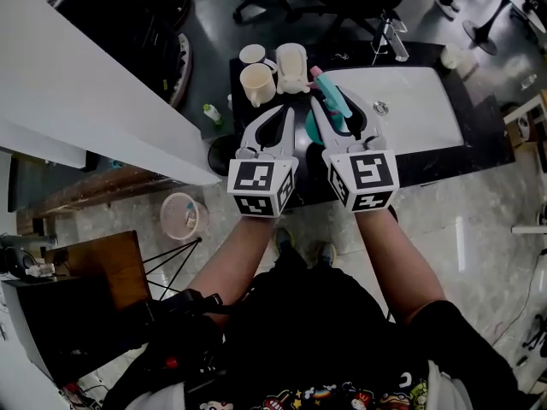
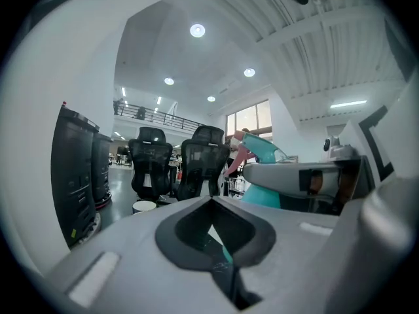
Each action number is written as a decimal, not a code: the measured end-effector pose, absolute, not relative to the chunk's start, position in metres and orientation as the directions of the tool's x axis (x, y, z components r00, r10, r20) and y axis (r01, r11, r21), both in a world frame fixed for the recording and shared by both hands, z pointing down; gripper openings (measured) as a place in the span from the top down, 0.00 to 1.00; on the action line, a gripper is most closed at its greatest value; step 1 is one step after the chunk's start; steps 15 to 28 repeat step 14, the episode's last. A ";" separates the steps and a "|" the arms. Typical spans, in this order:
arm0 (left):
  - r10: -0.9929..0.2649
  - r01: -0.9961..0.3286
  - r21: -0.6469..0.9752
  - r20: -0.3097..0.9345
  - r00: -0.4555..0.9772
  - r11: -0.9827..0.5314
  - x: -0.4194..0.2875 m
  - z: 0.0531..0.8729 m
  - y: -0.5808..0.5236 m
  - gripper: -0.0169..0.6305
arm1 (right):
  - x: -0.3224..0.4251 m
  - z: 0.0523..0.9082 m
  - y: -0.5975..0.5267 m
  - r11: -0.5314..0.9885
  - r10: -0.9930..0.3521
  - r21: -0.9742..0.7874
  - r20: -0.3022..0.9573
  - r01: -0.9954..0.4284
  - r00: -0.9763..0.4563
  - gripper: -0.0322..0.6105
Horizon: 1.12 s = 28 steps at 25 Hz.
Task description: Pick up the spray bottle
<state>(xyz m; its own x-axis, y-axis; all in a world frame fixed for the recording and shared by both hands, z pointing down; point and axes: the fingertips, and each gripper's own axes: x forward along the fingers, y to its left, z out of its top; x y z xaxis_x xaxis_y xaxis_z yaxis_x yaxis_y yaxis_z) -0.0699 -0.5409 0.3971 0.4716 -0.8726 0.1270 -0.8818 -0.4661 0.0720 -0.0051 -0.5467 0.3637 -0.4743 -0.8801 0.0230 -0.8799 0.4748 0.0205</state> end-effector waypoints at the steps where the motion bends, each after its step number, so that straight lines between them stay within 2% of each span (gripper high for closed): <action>1: -0.875 -0.883 0.071 0.120 0.469 -0.464 -0.069 0.394 -0.539 0.97 | -0.002 0.363 -0.543 0.472 -0.881 0.015 0.025 -0.881 -0.472 0.69; 14: -0.900 -0.902 0.067 0.072 0.430 -0.426 -0.076 0.377 -0.524 0.97 | 0.015 0.348 -0.518 0.450 -0.893 -0.002 -0.004 -0.893 -0.450 0.69; 28: -0.900 -0.902 0.067 0.072 0.430 -0.426 -0.076 0.377 -0.524 0.97 | 0.015 0.348 -0.518 0.450 -0.893 -0.002 -0.004 -0.893 -0.450 0.69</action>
